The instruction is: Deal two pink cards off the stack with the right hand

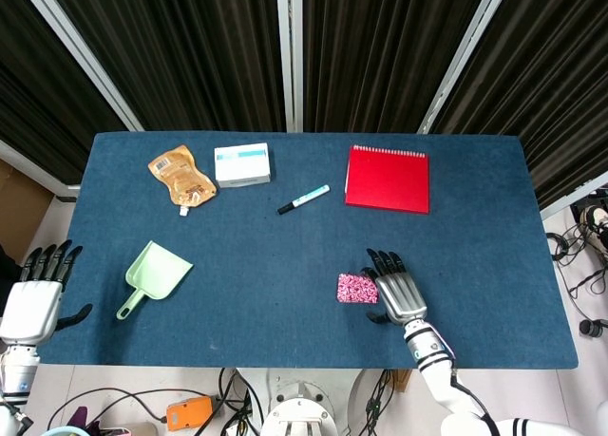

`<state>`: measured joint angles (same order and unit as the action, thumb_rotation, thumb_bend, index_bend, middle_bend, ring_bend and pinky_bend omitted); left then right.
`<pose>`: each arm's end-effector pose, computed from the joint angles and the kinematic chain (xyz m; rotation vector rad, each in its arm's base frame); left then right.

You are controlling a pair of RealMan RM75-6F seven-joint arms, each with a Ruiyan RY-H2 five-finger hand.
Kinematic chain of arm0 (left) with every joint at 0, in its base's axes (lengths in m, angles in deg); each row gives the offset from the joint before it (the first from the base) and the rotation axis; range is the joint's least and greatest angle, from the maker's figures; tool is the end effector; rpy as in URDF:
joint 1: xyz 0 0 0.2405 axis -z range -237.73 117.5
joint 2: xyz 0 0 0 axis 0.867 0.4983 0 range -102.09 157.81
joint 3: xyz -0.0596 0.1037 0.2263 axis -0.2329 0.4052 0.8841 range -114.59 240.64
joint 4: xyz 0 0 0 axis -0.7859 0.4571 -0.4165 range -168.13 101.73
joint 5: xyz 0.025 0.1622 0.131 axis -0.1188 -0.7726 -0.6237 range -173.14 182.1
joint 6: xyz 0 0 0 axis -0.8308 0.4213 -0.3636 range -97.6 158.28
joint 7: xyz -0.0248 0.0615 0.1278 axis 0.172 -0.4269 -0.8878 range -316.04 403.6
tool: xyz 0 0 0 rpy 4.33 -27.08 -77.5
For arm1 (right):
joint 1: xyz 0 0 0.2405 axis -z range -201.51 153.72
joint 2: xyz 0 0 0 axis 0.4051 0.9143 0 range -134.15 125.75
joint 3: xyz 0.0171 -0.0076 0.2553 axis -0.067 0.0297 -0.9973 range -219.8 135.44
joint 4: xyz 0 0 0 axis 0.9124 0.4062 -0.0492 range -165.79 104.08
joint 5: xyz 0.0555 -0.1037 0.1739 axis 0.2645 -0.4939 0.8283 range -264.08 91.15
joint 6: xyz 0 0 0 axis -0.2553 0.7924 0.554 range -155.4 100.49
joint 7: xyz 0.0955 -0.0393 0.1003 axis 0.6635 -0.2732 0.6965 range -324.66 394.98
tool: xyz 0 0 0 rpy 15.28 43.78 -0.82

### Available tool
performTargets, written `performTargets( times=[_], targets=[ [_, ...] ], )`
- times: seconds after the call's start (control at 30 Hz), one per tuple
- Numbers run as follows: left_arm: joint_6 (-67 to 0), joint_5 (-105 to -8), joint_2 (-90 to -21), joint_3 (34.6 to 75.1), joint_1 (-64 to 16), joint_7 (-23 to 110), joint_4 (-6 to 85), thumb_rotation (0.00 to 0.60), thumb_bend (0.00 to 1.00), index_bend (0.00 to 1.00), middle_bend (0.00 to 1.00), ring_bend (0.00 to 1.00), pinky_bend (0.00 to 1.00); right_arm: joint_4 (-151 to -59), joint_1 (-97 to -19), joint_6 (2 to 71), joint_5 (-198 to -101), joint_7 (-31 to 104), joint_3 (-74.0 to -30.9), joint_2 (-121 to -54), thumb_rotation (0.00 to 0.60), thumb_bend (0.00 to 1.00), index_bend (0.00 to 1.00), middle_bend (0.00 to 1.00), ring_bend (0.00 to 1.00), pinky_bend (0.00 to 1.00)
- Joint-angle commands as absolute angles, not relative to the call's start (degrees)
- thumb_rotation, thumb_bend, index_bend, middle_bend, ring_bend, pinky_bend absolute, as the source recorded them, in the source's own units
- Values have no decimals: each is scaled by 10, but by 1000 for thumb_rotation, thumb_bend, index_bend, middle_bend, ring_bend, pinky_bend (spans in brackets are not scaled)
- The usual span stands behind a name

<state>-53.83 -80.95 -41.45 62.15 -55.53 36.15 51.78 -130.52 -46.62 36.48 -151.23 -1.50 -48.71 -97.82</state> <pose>-0.3337 0.1734 0.1356 -1.4523 -0.8141 -0.7371 -0.1710 -0.2320 -0.0392 1.7765 -1.1271 0.8145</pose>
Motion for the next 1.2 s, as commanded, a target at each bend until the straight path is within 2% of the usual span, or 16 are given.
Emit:
performTargets(
  times=[0.03, 0.3, 0.97, 1.2],
  targets=[
    [-537, -811, -415, 621, -554, 361, 517, 600, 122, 74, 0, 0, 0, -1297, -472, 366, -1495, -15, -492, -990, 600, 335, 341, 40, 0, 68],
    [-536, -812, -414, 621, -553, 362, 516, 600, 122, 74, 0, 0, 0, -1283, -488, 363, -1461, -16, -497, -1008, 600, 403, 344, 40, 0, 68],
    [-539, -812, -413, 621, -554, 359, 514, 600, 122, 74, 0, 0, 0, -1280, -517, 367, -1423, -19, -491, -1015, 600, 405, 367, 48, 0, 68],
    [-535, -810, -412, 620, -553, 359, 513, 600, 122, 74, 0, 0, 0, -1278, -525, 367, -1417, -17, -490, -1015, 600, 419, 402, 59, 0, 68]
  ],
)
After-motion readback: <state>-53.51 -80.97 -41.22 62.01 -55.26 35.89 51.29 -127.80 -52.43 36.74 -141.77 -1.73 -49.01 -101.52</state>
